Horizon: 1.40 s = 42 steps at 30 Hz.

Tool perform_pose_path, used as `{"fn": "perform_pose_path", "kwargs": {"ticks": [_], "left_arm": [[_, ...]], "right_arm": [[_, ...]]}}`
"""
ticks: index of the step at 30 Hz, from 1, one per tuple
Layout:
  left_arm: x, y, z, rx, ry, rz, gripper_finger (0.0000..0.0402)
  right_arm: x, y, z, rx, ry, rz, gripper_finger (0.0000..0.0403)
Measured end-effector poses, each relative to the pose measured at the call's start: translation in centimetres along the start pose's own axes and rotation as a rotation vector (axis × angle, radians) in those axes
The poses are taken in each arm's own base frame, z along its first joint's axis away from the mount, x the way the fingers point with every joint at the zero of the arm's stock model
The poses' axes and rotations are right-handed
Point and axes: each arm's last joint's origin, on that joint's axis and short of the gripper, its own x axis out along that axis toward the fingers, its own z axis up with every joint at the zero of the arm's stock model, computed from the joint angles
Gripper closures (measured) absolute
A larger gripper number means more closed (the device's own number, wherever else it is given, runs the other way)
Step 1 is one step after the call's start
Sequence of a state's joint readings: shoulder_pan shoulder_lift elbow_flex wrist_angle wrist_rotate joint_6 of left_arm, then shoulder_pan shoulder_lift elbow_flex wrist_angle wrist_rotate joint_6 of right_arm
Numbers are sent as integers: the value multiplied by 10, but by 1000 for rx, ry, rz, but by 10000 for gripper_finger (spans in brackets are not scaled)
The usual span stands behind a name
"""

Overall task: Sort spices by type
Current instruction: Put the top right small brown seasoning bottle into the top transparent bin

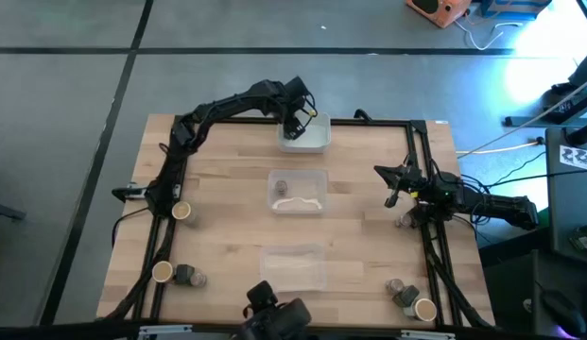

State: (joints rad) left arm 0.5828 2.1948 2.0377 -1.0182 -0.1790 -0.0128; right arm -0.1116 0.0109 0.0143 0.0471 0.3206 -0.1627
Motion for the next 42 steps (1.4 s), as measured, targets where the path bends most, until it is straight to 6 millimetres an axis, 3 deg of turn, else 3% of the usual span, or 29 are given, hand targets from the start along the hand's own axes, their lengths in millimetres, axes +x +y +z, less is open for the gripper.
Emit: {"fn": "perform_pose_path", "kwargs": {"ticks": [4, 9, 21, 34, 42], "left_arm": [[-34, -7, -1, 16, -53, -9, 196], [-70, -29, -10, 69, -60, -32, 196], [-148, -111, -56, 214, -54, -26, 196], [-224, -168, -157, 117, -12, 40, 196], [-241, -196, -231, 135, -27, -14, 196]], "right_arm": [[0, 0, 0, 0, 0, 0, 391], [0, 0, 0, 1, -3, 8, 391], [0, 1, 5, 17, -63, 46, 391], [0, 2, 7, 100, -83, 87, 391], [-1, 3, 11, 160, -123, 173, 391]]}}
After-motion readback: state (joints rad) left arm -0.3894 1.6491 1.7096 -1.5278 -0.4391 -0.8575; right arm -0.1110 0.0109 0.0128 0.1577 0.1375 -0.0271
